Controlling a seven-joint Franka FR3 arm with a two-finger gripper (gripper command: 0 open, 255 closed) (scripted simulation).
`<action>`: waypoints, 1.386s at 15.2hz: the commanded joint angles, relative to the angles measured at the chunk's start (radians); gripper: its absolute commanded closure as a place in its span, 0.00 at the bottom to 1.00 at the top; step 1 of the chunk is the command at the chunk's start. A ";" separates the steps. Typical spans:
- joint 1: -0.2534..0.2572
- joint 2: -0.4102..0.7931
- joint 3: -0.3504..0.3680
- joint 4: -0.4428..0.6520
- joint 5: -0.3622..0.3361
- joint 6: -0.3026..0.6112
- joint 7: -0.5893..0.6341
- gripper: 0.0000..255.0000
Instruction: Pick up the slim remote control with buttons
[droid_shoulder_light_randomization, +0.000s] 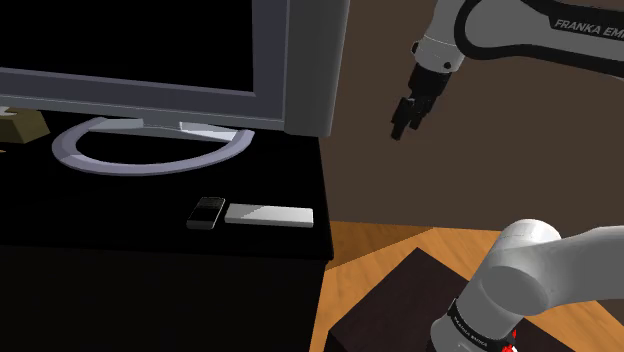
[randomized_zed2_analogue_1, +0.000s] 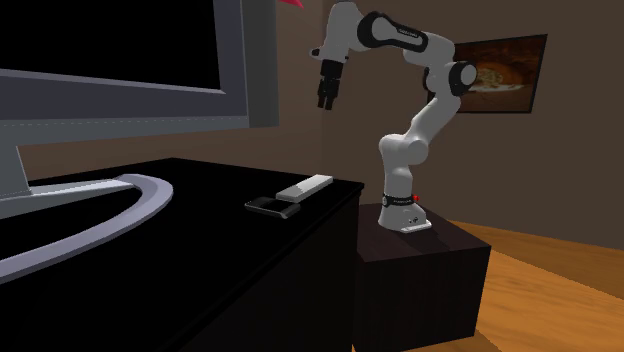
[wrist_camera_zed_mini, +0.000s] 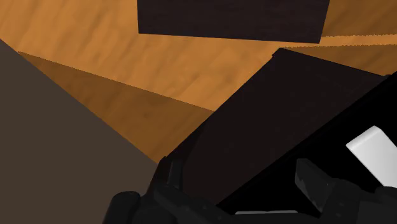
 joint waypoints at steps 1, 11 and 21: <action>0.000 0.000 0.000 0.000 0.000 0.000 0.000 0.00; 0.100 0.252 0.098 0.042 0.064 0.151 -0.026 0.00; 0.186 0.523 0.205 0.147 0.092 0.262 -0.051 0.00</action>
